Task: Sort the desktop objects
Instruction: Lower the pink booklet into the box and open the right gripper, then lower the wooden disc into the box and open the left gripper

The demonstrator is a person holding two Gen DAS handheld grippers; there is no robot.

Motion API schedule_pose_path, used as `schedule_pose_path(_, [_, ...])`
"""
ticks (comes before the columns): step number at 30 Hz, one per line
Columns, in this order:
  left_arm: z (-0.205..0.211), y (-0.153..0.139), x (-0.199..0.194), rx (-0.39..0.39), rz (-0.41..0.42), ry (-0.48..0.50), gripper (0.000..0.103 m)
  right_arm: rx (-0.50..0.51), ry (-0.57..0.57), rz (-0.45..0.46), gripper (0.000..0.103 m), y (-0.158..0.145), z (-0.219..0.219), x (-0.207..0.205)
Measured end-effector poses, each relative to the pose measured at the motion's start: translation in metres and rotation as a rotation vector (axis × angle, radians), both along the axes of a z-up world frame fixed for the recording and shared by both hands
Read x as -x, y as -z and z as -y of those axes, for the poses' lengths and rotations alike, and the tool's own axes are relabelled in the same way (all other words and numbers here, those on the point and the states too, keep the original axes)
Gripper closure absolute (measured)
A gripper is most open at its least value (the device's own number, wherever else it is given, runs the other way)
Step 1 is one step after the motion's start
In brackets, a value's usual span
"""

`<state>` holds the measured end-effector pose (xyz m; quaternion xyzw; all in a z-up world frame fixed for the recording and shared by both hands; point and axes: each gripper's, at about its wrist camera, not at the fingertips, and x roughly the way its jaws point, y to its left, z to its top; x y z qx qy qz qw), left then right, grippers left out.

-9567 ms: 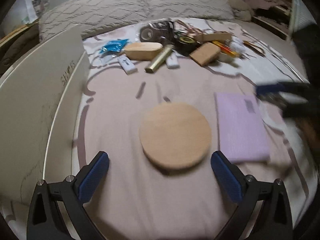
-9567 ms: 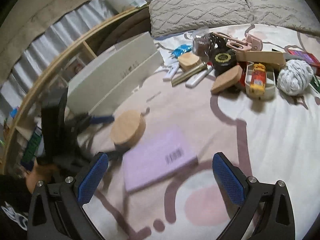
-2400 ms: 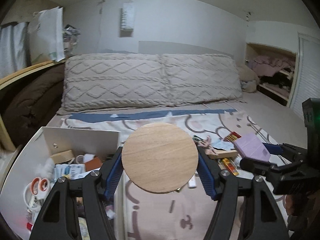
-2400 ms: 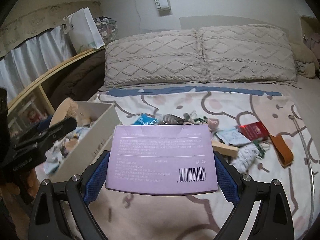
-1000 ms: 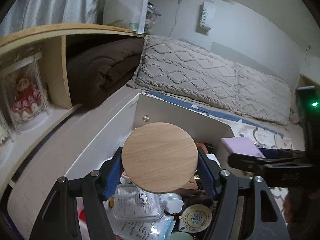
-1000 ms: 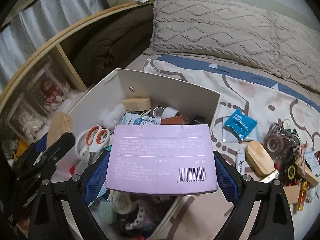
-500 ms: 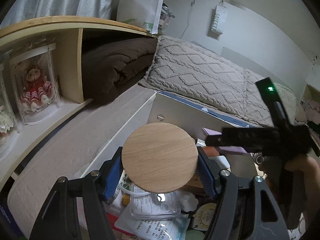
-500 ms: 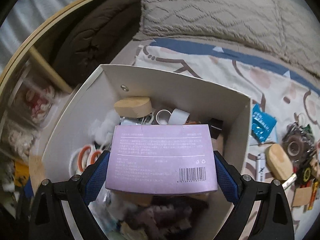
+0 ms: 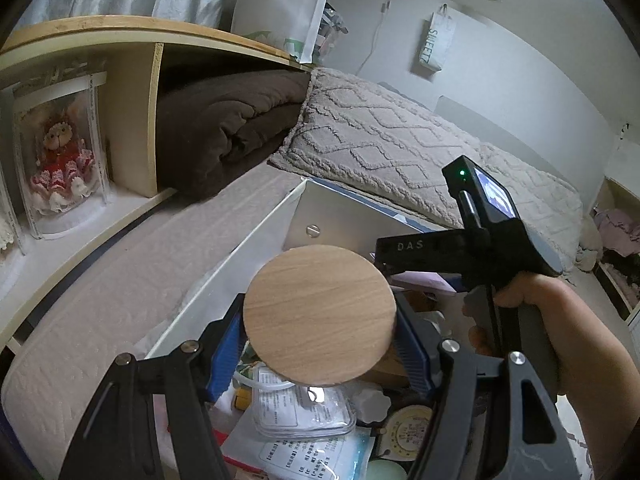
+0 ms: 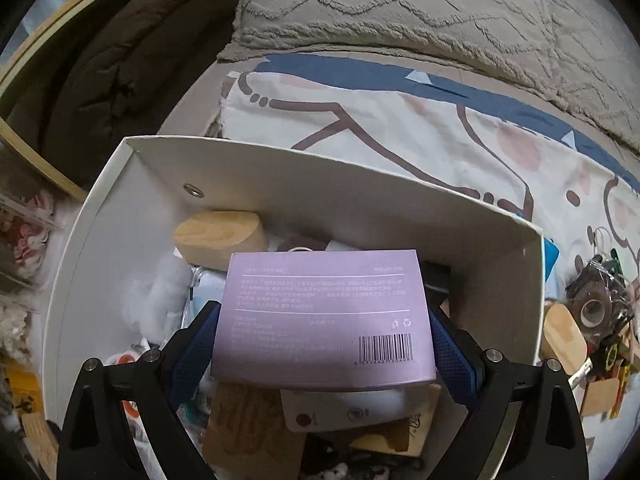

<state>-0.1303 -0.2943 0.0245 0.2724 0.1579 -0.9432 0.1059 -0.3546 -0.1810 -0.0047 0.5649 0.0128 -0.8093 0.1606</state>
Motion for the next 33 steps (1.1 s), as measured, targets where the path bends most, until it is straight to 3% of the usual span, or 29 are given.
schedule_pose_path(10, [-0.002, 0.005, 0.003, 0.023, 0.028, 0.008, 0.035, 0.011, -0.032, -0.015, 0.006, -0.006, 0.008, -0.007])
schedule_pose_path(22, [-0.02, 0.007, 0.006, 0.086, 0.064, 0.076, 0.035, -0.017, -0.19, -0.142, 0.006, -0.029, -0.015, -0.044])
schedule_pose_path(26, [-0.021, 0.008, 0.006, 0.065, 0.091, 0.089, 0.035, -0.024, -0.239, -0.151, 0.006, -0.028, -0.022, -0.056])
schedule_pose_path(30, [-0.025, 0.01, 0.005, 0.041, 0.102, 0.142, 0.035, -0.057, -0.273, -0.177, 0.006, -0.029, -0.029, -0.066])
schedule_pose_path(33, [-0.039, 0.011, 0.003, 0.067, 0.124, 0.214, 0.035, -0.049, -0.272, -0.181, 0.006, -0.031, -0.034, -0.067])
